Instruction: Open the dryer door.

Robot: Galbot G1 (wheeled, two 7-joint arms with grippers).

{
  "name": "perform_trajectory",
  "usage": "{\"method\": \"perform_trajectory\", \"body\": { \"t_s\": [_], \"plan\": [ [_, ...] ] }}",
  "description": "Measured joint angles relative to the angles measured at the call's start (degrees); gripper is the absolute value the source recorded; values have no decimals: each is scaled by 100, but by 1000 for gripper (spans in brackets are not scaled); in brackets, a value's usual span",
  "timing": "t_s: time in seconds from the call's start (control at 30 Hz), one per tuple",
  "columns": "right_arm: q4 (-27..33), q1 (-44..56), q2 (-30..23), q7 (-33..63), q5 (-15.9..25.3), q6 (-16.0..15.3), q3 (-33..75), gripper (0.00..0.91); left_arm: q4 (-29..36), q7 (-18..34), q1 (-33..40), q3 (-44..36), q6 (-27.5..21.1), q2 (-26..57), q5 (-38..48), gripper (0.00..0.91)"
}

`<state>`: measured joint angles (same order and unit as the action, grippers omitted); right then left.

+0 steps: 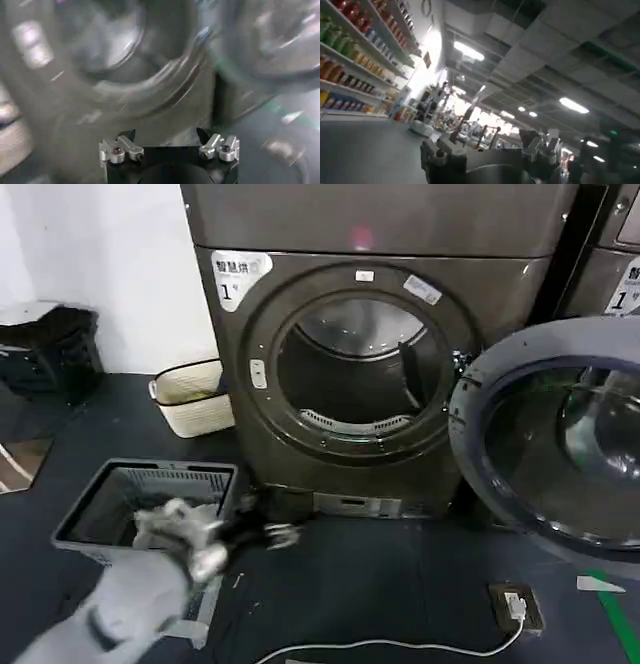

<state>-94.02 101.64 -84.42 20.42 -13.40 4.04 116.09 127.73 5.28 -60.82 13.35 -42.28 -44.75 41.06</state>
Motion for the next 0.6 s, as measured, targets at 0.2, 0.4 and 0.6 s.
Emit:
{"method": "perform_trajectory", "body": {
  "t_s": [0.2,0.4,0.6],
  "plan": [
    [304,21,245,-5,-26,-90,-35,907,103,1377,-1000,1408,2,876,2119,907],
    [315,-26,235,-48,-17,-44,-151,907,-120,2446,-1180,1835,4,1520,3965,907],
    [375,-39,146,-67,7,176,-263,907,-804,2633,-675,1362,6,2299,5277,907]
  ]
}}
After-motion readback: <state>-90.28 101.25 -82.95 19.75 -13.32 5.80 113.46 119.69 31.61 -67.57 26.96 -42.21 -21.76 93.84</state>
